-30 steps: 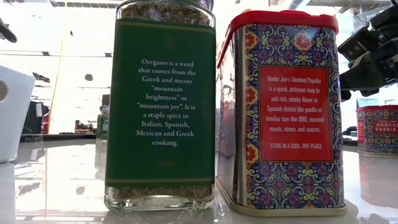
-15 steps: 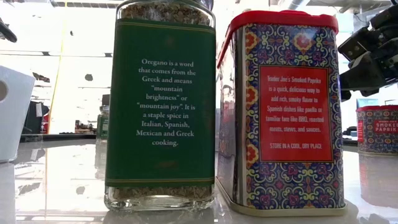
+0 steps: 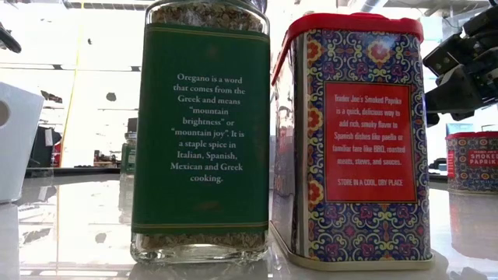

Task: Sort spices by type
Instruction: Put the bottom left black seasoning can into the grey bin

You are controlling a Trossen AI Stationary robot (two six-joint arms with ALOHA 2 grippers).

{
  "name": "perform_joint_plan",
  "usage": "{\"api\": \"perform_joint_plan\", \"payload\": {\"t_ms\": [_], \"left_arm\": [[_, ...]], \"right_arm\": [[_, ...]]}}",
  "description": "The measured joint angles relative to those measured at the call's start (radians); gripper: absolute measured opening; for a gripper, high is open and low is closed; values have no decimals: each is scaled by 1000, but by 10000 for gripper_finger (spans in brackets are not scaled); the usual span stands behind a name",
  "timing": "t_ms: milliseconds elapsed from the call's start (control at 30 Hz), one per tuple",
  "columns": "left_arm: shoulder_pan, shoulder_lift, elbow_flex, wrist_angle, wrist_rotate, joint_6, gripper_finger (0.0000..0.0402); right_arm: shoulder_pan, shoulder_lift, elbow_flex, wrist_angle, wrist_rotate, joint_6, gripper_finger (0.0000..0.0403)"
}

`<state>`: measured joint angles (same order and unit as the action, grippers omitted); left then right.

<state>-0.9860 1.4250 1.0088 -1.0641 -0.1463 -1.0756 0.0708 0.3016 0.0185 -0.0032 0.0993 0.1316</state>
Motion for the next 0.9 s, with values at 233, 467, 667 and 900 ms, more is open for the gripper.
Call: {"api": "perform_joint_plan", "payload": {"t_ms": [233, 467, 667, 900], "left_arm": [[0, 0, 0, 0, 0, -1, 167], [0, 0, 0, 0, 0, -3, 181], [0, 0, 0, 0, 0, -2, 203], [0, 0, 2, -1, 16, -2, 204]], "right_arm": [[0, 0, 0, 0, 0, 0, 255], [0, 0, 0, 0, 0, 0, 255], [0, 0, 0, 0, 0, 0, 255], [0, 0, 0, 0, 0, 0, 255]]}}
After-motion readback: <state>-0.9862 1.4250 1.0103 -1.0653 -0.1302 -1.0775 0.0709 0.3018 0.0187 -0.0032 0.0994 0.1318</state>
